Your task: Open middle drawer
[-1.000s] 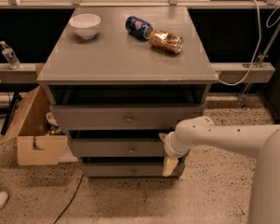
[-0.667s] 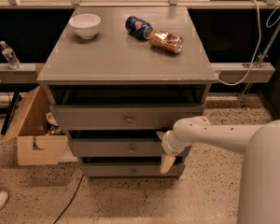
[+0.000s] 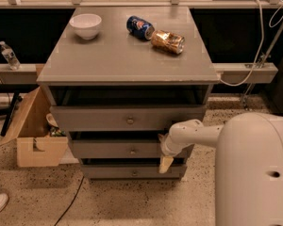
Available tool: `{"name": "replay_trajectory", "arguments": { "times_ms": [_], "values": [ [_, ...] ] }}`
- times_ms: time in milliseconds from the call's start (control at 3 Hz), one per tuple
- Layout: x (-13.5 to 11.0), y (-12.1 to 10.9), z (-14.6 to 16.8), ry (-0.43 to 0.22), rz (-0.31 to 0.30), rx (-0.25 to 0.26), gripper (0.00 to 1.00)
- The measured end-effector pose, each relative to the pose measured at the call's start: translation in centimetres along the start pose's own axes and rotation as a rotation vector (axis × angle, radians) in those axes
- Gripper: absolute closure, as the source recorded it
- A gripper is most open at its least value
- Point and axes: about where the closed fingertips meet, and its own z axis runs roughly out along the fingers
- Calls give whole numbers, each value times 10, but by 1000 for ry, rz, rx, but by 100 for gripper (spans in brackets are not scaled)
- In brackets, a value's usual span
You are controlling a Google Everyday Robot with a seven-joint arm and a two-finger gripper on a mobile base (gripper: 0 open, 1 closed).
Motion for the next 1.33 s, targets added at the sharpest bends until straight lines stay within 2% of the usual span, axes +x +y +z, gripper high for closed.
{"name": "replay_trajectory", "arguments": {
  "times_ms": [333, 667, 1000, 1333],
  "values": [
    [3, -4, 12, 11, 13, -5, 27],
    [16, 17, -14, 30, 41, -15, 58],
    [14, 16, -17, 30, 41, -16, 81],
    [11, 31, -25, 3, 53, -49, 0]
  ]
}}
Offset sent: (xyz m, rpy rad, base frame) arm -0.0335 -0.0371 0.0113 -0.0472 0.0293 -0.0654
